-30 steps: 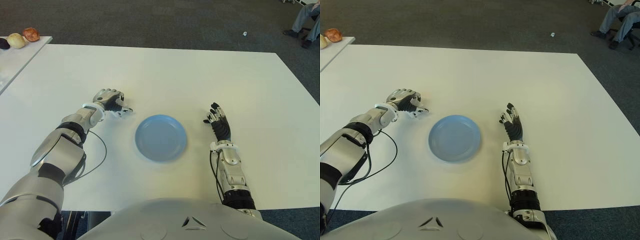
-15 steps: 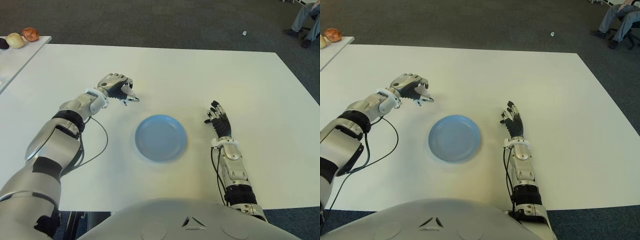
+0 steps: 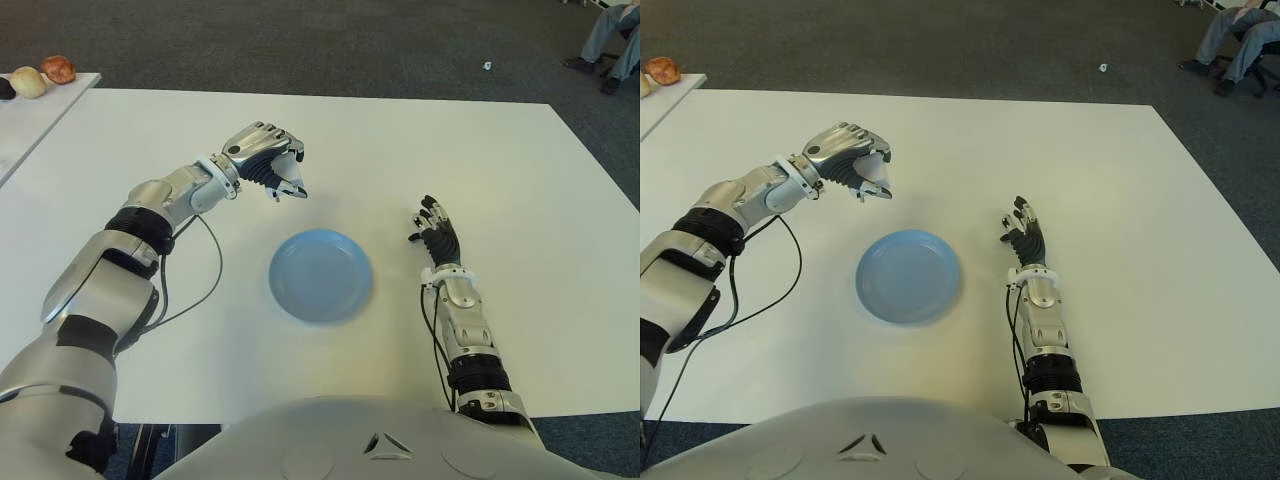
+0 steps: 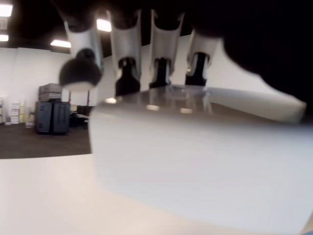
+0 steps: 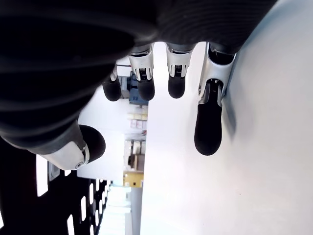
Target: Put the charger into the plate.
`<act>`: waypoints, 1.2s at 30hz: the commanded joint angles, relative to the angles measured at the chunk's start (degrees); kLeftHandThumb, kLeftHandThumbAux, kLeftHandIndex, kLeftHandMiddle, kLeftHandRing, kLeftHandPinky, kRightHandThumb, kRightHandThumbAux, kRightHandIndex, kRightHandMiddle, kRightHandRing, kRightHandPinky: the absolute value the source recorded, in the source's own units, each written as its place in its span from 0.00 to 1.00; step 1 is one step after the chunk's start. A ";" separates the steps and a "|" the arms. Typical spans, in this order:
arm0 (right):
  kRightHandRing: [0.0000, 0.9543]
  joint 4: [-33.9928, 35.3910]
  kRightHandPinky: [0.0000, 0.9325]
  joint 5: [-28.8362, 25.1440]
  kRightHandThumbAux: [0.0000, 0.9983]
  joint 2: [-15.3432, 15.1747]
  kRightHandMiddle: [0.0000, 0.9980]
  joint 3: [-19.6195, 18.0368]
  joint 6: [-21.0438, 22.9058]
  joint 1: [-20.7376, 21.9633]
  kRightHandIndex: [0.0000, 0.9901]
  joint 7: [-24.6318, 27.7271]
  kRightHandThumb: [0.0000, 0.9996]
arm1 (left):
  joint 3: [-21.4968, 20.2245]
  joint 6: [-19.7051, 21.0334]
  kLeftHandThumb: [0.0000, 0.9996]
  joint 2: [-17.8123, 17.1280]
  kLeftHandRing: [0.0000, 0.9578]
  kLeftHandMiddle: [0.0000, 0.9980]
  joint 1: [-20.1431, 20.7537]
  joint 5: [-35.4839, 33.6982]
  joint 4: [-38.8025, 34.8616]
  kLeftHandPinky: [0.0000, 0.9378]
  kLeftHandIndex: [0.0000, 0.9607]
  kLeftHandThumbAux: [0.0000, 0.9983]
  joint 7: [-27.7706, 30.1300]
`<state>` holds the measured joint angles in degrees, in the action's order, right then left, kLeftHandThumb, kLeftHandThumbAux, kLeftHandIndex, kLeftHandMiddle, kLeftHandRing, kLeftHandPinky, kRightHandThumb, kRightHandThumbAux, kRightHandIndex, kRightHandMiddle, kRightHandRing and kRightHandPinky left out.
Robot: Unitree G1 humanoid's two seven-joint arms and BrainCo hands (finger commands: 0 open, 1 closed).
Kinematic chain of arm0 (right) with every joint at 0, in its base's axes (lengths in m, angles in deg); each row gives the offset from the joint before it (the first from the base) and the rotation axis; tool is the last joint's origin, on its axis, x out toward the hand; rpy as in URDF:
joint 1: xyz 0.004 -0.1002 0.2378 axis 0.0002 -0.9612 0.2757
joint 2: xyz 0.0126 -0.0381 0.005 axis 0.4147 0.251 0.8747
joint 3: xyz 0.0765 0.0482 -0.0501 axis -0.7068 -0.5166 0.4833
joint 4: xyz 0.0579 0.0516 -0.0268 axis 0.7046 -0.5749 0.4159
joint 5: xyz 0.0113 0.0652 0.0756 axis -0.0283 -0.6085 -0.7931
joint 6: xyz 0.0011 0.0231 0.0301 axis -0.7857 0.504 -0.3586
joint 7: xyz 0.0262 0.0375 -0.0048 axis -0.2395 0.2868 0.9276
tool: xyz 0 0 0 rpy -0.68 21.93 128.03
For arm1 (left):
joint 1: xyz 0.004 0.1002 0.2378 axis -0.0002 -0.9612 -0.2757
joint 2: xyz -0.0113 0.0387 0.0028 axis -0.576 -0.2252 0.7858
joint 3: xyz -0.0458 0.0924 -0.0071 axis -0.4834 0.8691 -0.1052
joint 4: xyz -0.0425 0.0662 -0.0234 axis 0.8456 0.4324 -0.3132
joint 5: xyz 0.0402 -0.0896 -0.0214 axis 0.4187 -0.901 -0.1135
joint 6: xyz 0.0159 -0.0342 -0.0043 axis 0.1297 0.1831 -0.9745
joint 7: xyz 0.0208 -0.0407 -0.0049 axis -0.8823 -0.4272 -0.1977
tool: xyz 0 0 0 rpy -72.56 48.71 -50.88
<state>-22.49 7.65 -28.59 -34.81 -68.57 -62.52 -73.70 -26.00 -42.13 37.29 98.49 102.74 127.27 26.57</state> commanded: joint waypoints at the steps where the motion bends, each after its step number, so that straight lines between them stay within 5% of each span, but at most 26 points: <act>1: 0.00 -4.05 0.00 0.26 0.55 0.43 0.01 -0.03 2.53 -1.57 0.00 -0.33 0.00 | -1.60 -0.91 0.75 -0.85 0.92 0.90 -3.81 -1.90 -5.81 0.91 0.46 0.70 3.11; 12: 0.00 -4.39 0.00 0.34 0.55 0.92 0.01 0.54 1.40 -1.50 0.00 -0.66 0.00 | -5.38 1.50 0.75 0.13 0.92 0.89 -11.57 -6.14 -23.85 0.89 0.46 0.70 11.73; 19: 0.00 -4.97 0.00 0.05 0.54 1.26 0.01 0.73 0.76 -1.19 0.00 -0.43 0.00 | -5.48 4.63 0.75 3.99 0.92 0.89 -14.70 -6.22 -31.77 0.88 0.46 0.70 14.79; 26: 0.00 -6.27 0.00 -0.08 0.53 1.73 0.01 0.84 0.41 -0.19 0.00 -0.32 0.00 | -4.85 7.01 0.75 6.76 0.91 0.89 -17.30 -7.32 -37.17 0.89 0.46 0.70 19.74; 36: 0.00 -7.64 0.00 -0.81 0.53 2.30 0.00 0.66 -1.01 0.32 0.00 0.26 0.00 | -4.05 4.87 0.75 6.92 0.91 0.87 -20.20 -5.92 -40.45 0.90 0.46 0.70 21.91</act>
<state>-26.62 7.22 -27.31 -34.41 -71.83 -60.12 -74.22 -30.29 -36.74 44.95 78.97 96.35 87.46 47.11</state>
